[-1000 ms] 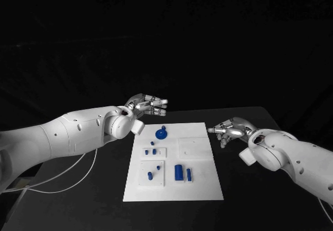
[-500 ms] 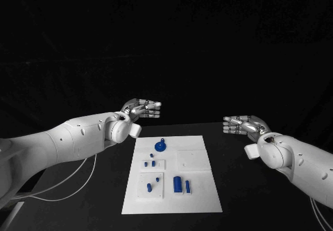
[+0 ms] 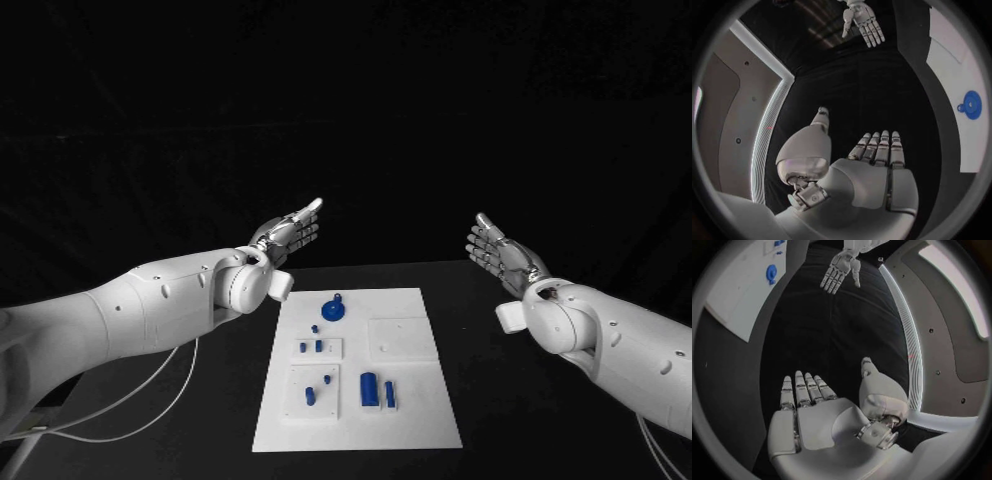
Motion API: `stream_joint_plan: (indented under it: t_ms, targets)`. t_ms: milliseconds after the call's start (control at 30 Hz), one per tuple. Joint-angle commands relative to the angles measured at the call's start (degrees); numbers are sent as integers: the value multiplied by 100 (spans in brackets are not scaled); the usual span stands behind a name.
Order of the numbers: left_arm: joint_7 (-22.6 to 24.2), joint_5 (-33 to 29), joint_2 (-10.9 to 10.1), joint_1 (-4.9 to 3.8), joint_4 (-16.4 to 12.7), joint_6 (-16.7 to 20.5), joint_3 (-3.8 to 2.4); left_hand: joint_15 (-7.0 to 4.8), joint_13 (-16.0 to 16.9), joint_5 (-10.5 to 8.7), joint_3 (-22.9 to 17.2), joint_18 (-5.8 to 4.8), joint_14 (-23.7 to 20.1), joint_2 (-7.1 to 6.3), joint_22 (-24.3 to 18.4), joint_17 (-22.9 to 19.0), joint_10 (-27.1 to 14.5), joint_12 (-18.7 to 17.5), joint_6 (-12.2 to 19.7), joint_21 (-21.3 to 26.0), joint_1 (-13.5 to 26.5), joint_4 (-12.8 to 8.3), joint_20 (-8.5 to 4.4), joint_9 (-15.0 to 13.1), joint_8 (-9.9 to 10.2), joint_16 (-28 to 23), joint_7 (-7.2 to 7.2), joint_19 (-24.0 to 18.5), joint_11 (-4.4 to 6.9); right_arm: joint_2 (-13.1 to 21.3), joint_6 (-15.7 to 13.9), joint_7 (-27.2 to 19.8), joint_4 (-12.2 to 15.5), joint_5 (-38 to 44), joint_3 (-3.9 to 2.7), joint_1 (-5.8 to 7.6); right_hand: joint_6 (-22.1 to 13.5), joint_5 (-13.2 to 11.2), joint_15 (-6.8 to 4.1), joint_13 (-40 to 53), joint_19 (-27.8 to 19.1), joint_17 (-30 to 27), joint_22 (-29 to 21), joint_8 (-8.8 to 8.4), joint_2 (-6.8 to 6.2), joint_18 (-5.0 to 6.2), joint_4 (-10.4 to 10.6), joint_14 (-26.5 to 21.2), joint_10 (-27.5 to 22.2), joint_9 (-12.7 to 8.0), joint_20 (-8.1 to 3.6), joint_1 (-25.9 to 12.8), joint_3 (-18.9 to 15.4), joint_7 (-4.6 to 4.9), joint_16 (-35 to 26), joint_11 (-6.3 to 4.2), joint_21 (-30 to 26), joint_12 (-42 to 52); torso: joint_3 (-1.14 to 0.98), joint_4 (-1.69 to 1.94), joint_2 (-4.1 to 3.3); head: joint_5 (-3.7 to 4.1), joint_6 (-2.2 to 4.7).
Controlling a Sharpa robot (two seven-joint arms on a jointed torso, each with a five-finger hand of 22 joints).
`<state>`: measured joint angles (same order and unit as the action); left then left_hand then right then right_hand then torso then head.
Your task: Assemble the parts on the task board
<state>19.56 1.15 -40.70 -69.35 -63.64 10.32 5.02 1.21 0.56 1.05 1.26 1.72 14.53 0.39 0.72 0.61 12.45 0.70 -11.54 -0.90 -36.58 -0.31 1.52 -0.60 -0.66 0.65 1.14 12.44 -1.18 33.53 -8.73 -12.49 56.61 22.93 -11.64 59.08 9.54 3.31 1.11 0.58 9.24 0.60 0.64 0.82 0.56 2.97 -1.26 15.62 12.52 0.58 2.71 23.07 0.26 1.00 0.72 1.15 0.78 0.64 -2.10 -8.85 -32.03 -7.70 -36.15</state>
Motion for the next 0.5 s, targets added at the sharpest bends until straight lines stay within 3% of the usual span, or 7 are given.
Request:
stream_joint_plan:
  t_ms: [33,167,267,300,333,400,500]
  targets:
    - [298,-33,-61,140,-414,841,-69,-121,-56,-105,-126,-172,-1453,-39,-72,-61,-1245,-70,1154,90,3658,31,-152,60,66,-65,-114,-1244,118,138,-775,-437,477,-516,135,23,-954,-331,-111,-58,-924,-60,-64,-82,-56,-297,126,-1562,-1252,-58,-271,-2307,-26,-100,-72,-115,-78,-64,86,361,35,287,66]
    - [500,-56,-155,357,-1031,1548,-190,-121,-56,-105,-126,-172,-1453,-39,-72,-61,-1245,-70,1154,90,3658,31,-152,60,66,-65,-114,-1244,118,380,-1460,-757,1185,-956,390,44,-954,-331,-111,-58,-924,-60,-64,-82,-56,-297,126,-1562,-1252,-58,-271,-2307,-26,-100,-72,-115,-78,-64,149,626,60,531,122]
    - [653,-73,-227,521,-1499,2083,-281,-121,-56,-105,-126,-172,-1453,-39,-72,-61,-1245,-70,1154,90,3658,31,-152,60,66,-65,-114,-1244,118,564,-1981,-1001,1723,-1291,584,60,-954,-331,-111,-58,-924,-60,-64,-82,-56,-297,126,-1562,-1252,-58,-271,-2307,-26,-100,-72,-115,-78,-64,181,763,73,657,151]
    - [722,-81,-259,596,-1711,2327,-322,-121,-56,-105,-126,-172,-1453,-39,-72,-61,-1245,-70,1154,90,3658,31,-152,60,66,-65,-114,-1244,118,656,-2239,-1122,1991,-1457,680,68,-954,-331,-111,-58,-924,-60,-64,-82,-56,-297,126,-1562,-1252,-58,-271,-2307,-26,-100,-72,-115,-78,-64,193,812,78,703,162]
    - [743,-83,-269,618,-1776,2401,-335,-121,-56,-105,-126,-172,-1453,-39,-72,-61,-1245,-70,1154,90,3658,31,-152,60,66,-65,-114,-1244,118,685,-2320,-1160,2074,-1510,711,70,-954,-331,-111,-58,-924,-60,-64,-82,-56,-297,126,-1562,-1252,-58,-271,-2307,-26,-100,-72,-115,-78,-64,196,826,79,715,165]
    - [839,-94,-313,721,-2069,2736,-392,-121,-56,-105,-126,-172,-1453,-39,-72,-61,-1245,-70,1154,90,3658,31,-152,60,66,-65,-114,-1244,118,816,-2693,-1335,2460,-1749,849,82,-954,-331,-111,-58,-924,-60,-64,-82,-56,-297,126,-1562,-1252,-58,-271,-2307,-26,-100,-72,-115,-78,-64,207,873,84,759,175]
    - [927,-104,-354,816,-2338,3045,-445,-121,-56,-105,-126,-172,-1453,-39,-72,-61,-1245,-70,1154,90,3658,31,-152,60,66,-65,-114,-1244,118,942,-3049,-1501,2828,-1978,982,93,-954,-331,-111,-58,-924,-60,-64,-82,-56,-297,126,-1562,-1252,-58,-271,-2307,-26,-100,-72,-115,-78,-64,210,885,85,770,177]
